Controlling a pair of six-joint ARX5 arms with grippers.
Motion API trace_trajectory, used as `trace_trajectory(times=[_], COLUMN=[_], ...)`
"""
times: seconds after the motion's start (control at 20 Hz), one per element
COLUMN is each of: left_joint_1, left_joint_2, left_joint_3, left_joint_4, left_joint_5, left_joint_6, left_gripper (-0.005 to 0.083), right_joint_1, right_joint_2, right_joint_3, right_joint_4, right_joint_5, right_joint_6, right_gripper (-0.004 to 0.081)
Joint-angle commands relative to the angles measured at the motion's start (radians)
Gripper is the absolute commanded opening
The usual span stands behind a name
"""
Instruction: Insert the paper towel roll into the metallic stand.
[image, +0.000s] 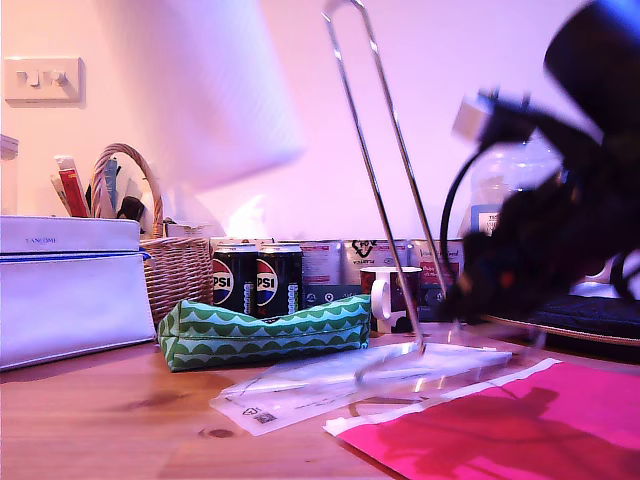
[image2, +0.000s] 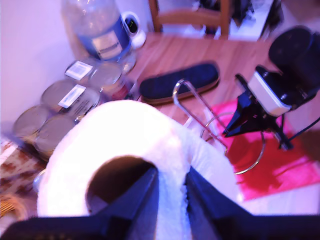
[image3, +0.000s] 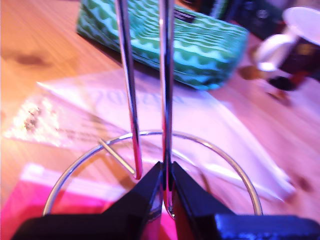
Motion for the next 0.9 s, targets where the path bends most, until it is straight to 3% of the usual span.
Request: trace_trajectory(times=[0.0, 0.3, 0.5, 0.85], left_joint_1=[0.045, 0.209, 0.315, 0.494], left_joint_2=[0.017, 0.022, 0.024, 0.118], left_joint_3=[0.003, -0.128, -0.230, -0.311], left_joint_4=[0.023, 0.152, 0.251, 0.297], left_joint_5=[0.090, 0.322, 0.528, 0.811], left_joint_6=[0.007, 0.021, 0.021, 0.023], left_gripper=[-0.0021, -0.0021, -0.0021, -0.0021], right_joint_1=[0.009, 0.009, 0.010, 0.010], right_joint_2=[-0.057, -0.175, -0.232, -0.299], right_joint_3=[0.047, 0.101, 0.103, 0.178], right_joint_4=[-0.053, -0.248, -0.323, -0.520], right_joint_5=[0.034, 0.101, 0.144, 0.204], right_joint_6=[-0.023, -0.043, -0.042, -0.051], right_gripper=[-0.0013, -0.0013, -0.0013, -0.0013])
